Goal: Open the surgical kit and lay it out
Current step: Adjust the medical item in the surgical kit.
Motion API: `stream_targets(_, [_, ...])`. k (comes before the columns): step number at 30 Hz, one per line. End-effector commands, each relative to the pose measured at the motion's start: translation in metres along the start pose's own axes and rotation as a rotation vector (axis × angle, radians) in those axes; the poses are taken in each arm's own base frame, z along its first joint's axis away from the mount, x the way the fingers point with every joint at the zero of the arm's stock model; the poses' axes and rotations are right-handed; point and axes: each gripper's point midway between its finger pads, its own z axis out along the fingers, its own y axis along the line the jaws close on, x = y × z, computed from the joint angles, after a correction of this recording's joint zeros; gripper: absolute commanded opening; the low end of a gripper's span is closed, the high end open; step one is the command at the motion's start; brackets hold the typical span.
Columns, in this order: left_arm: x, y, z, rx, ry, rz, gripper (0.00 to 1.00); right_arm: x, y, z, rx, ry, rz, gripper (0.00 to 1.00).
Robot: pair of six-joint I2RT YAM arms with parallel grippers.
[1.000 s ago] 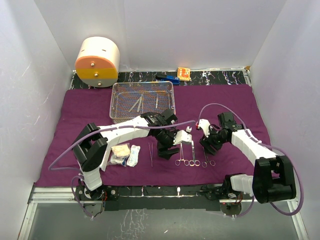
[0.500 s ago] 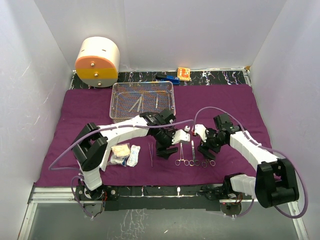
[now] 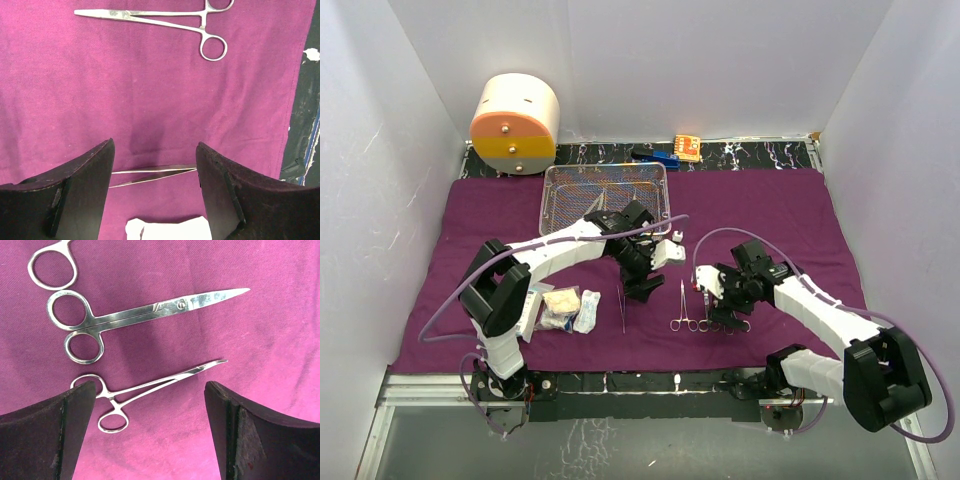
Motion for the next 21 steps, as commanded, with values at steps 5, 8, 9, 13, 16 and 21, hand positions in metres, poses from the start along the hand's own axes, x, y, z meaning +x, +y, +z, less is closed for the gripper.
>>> stream_targets(5, [-0.0059, -0.0050, -0.0179, 0.005, -0.065, -0.005, 0.65, -0.0055, -0.0136, 0.0060, 0.071, 0.002, -0.036, 0.89])
stream_targets(8, [-0.0063, -0.0039, -0.0193, 0.001, -0.068, -0.002, 0.65, -0.0052, -0.0141, 0.0071, 0.075, 0.008, -0.041, 0.90])
stream_targets(9, [-0.0066, -0.0038, -0.0196, 0.001, -0.069, -0.001, 0.65, -0.0049, -0.0143, 0.0074, 0.074, 0.011, -0.040, 0.90])
stream_targets(13, [-0.0065, -0.0041, -0.0198, 0.004, -0.072, -0.002, 0.65, -0.0042, -0.0131, 0.0093, 0.070, 0.018, -0.036, 0.90])
stream_targets(16, [-0.0063, -0.0038, -0.0197, 0.005, -0.073, -0.002, 0.65, -0.0045, -0.0123, 0.0101, 0.067, 0.019, -0.039, 0.90])
stream_targets(21, [-0.0058, -0.0039, -0.0189, 0.007, -0.073, -0.002, 0.65, -0.0050, -0.0142, 0.0097, 0.078, 0.019, -0.032, 0.90])
